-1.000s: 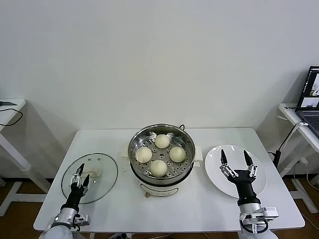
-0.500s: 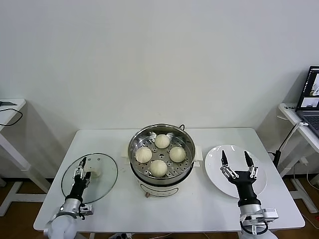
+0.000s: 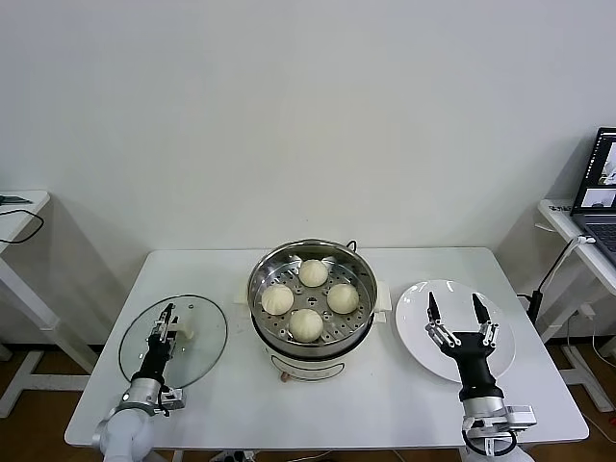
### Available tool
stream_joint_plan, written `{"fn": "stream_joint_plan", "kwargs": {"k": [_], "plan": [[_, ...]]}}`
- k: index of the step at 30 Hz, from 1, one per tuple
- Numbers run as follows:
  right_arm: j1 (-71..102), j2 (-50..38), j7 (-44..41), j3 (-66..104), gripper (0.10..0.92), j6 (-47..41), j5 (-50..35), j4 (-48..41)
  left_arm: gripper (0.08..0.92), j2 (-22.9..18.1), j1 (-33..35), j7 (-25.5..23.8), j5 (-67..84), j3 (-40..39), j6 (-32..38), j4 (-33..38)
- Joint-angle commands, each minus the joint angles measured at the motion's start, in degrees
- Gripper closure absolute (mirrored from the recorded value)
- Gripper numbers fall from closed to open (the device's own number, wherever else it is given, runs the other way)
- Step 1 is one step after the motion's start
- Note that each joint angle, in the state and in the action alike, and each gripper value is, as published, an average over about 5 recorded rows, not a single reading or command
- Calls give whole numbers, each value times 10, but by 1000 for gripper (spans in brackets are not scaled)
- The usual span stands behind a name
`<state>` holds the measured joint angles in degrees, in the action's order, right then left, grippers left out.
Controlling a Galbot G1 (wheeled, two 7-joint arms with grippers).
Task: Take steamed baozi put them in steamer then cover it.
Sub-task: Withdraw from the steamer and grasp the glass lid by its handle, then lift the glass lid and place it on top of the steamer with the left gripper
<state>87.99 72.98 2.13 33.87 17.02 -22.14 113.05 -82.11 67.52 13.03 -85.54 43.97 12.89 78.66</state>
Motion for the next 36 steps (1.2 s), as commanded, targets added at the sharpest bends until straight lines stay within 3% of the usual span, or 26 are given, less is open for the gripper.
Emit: {"fn": "stream_joint_plan", "kwargs": {"k": [1, 7, 13, 23, 31, 36], "plan": [[-2, 1, -1, -2, 203, 3, 0, -4, 478, -2, -6, 4, -6, 0, 4, -11], [-4, 0, 0, -3, 203, 3, -1, -2, 651, -3, -1, 10, -7, 4, 0, 10], [-8, 0, 0, -4, 203, 3, -2, -1, 796, -6, 18, 11, -20, 14, -16, 74], [-24, -2, 0, -10, 203, -11, -5, 4, 807, 17, 87, -7, 7, 40, -59, 254], [-34, -10, 0, -6, 203, -22, -15, 1, 807, 61, 174, -120, 113, -2, -164, 452], [-44, -16, -2, 4, 203, -30, -34, -20, 807, 89, 174, -176, 120, -70, -275, 537]]}}
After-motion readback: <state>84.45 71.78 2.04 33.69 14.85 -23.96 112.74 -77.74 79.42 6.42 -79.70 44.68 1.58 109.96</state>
